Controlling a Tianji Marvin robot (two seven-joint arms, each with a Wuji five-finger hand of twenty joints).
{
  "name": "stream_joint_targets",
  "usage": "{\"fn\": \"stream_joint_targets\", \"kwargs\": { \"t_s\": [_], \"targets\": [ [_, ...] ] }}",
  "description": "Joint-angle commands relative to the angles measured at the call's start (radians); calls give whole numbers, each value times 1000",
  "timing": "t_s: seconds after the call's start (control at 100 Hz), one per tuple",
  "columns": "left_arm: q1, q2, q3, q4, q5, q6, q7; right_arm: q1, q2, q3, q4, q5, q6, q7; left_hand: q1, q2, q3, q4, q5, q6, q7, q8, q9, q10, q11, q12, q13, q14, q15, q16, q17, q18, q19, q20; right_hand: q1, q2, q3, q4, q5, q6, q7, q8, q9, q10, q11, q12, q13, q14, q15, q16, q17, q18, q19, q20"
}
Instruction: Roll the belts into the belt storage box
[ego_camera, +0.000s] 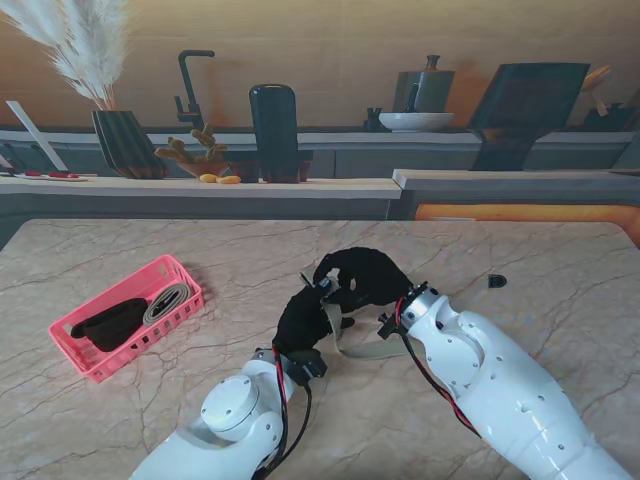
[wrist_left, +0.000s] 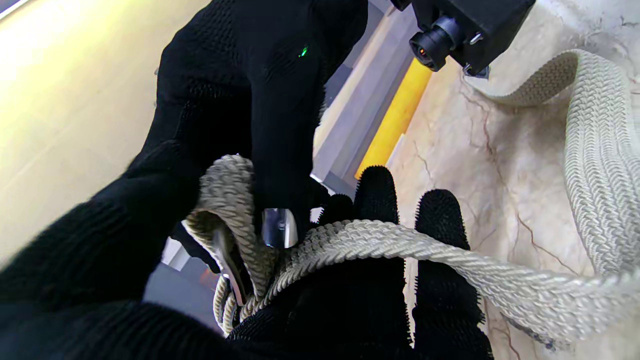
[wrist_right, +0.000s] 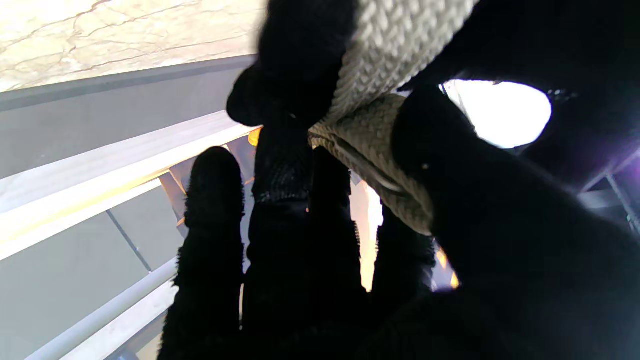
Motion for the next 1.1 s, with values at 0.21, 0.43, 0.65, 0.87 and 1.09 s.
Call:
{"fn": "stream_joint_targets", "kwargs": {
  "t_s": [0.21, 0.43, 0.65, 0.87, 1.09],
  "targets": [
    [-21, -24, -26, -66, -16, 22, 27, -51, 30, 9, -19, -85, -56, 62, 324, 90, 15, 54, 2, -309, 125, 19, 167, -132, 71, 156, 105, -53, 82, 26, 117, -64, 92, -16, -168, -68, 36, 74, 41, 53, -137, 224, -30, 50, 201, 20, -111, 3, -91, -47, -54, -20, -64, -10],
    [-22, -21, -33, -62, -2, 57, 22, -106, 50, 89, -102, -118, -86, 122, 582, 206, -40, 24, 67, -332, 151, 23, 209, -132, 53, 225, 132, -17, 145, 194, 95, -12, 143, 55, -258, 56, -60, 124, -21, 40, -235, 331, -102, 50, 152, 22, -175, 7, -168, -75, -128, 18, -123, 16],
    [-36, -4, -29, -20, 110, 104, -51, -170, 34, 198, -201, -131, -31, 39, 672, 288, -120, 54, 119, -351, 159, 39, 179, -104, 96, 236, 108, 2, 235, 312, 60, 28, 174, 171, -289, 132, -92, 145, -170, 1, -272, 346, -203, 68, 88, 9, -198, 30, -280, -141, -153, 31, -155, 22],
    [-60, 23, -12, 30, 212, 86, -163, -191, 32, 266, -263, -18, 58, 133, 695, 323, -152, 59, 185, -364, 195, 79, 171, -82, 90, 251, 87, 20, 232, 322, 48, 28, 156, 199, -298, 154, -133, 139, -394, 82, -350, 318, -377, 86, 32, -21, -208, 52, -350, -189, -160, 24, -171, 12],
    [-94, 61, 13, 74, 273, 42, -322, -166, 48, 267, -261, 270, 191, 385, 695, 339, -158, 58, 221, -377, 209, 116, 169, -78, 75, 256, 79, 23, 213, 319, 37, 26, 128, 202, -244, 135, -200, 133, -407, 237, -452, 283, -451, 157, 33, -29, -236, 31, -226, -109, -158, -4, -162, 32]
  ]
}}
